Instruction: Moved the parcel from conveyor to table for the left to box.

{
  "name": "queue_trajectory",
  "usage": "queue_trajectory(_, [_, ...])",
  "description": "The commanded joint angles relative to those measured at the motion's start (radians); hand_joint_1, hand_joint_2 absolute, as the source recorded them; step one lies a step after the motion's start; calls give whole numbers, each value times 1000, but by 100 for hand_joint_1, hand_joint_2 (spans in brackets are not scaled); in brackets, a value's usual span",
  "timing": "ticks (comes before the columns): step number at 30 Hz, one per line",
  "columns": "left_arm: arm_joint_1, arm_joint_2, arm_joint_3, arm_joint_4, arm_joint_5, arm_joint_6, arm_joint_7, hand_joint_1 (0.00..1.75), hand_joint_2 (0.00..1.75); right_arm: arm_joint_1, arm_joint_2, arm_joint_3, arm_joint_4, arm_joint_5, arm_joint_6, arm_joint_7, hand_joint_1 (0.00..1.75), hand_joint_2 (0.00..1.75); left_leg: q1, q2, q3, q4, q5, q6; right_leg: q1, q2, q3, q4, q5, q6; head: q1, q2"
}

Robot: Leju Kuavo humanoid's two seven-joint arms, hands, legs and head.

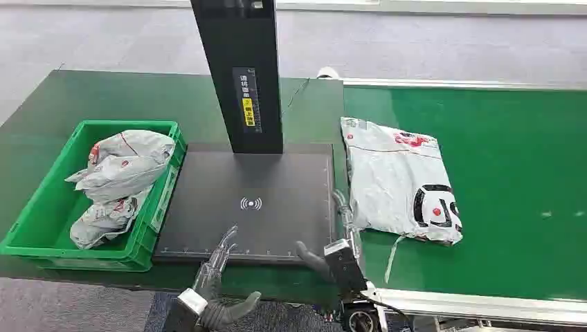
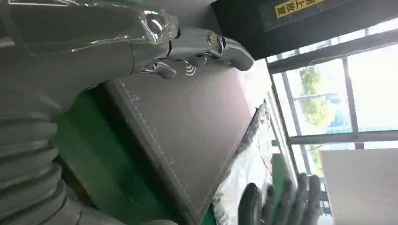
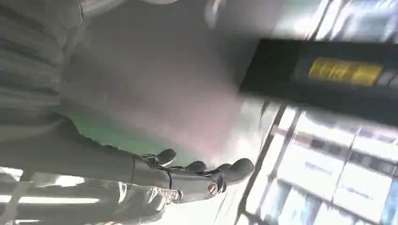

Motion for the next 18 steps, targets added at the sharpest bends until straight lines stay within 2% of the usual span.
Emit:
queue_trajectory(1, [-46,30,-7,85,19,-7,-13,0,175,-316,-199,-339,222,163,-124,125,0,175,-1,-1,1,-1,2,2,-1,-2,2,-2,2,1,0,0])
queue_trajectory(2, [-46,31,-8,89,20,-5,-18,0,175,-353,-215,-370,271,161,-111,97,0,175,-2,-1,1,-2,2,2,-1,-2,2,-3,2,1,0,0])
queue_trajectory(4, [-45,34,-8,93,24,-6,-23,0,175,-437,-260,-425,386,179,-140,134,0,175,-2,0,2,-2,2,2,-2,-1,3,-2,3,3,0,0])
queue_trajectory(6, [-48,37,-9,100,29,-9,-27,0,175,-549,-326,-478,543,174,-111,143,0,175,-3,0,1,-1,3,4,-3,-1,2,-2,4,3,0,0])
queue_trajectory(9, [-67,40,-8,130,41,-20,-43,0,175,-662,-393,-579,695,76,24,113,0,175,-4,0,1,-1,4,5,-4,-1,1,-1,5,4,0,0])
queue_trajectory(13, [-90,35,1,150,43,-29,-48,0,175,-751,-446,-636,794,59,88,167,0,175,-4,-3,0,1,3,4,-4,-2,1,0,4,4,0,0])
queue_trajectory(16, [-94,37,5,149,42,-33,-49,0,175,-803,-450,-644,825,73,121,208,0,175,-5,-2,0,1,3,5,-4,-1,0,0,4,4,0,0])
queue_trajectory(18, [-96,42,5,157,43,-40,-54,0,175,-832,-449,-664,856,48,248,205,0,175,-5,0,-1,1,3,5,-5,0,-1,1,4,4,0,0])
